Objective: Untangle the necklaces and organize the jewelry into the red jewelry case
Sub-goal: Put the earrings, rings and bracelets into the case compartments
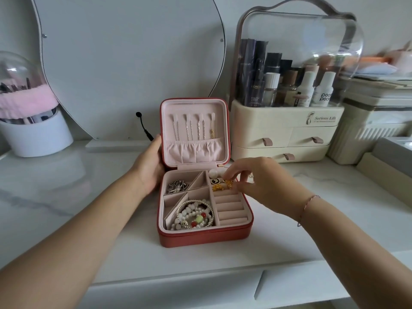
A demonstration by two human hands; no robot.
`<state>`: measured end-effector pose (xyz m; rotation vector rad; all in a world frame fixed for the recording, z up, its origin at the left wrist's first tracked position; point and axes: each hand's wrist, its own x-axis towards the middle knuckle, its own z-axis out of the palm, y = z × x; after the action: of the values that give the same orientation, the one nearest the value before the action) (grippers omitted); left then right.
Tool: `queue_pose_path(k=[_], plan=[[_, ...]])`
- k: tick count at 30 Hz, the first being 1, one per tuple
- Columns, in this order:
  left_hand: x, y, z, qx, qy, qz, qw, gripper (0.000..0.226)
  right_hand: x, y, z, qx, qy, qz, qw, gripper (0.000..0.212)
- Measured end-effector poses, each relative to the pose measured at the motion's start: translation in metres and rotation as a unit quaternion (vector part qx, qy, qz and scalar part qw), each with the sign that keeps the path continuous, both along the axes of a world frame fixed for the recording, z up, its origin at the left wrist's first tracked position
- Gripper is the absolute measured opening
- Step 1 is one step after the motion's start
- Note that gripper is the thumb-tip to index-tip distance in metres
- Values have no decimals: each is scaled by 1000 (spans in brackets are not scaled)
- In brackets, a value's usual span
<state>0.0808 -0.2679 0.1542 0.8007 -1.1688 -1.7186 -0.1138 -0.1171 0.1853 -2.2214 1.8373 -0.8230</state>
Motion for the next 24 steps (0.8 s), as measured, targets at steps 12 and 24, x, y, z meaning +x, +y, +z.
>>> queue_pose_path(k=[12,24], plan=[[-2,6,3,4,6,33,999,41,0,1,-5,-24,-76,15,997,17],[-1,10,5,-1,-5,20,1000,44,1,-7,-9,-71,60,16,996,11]])
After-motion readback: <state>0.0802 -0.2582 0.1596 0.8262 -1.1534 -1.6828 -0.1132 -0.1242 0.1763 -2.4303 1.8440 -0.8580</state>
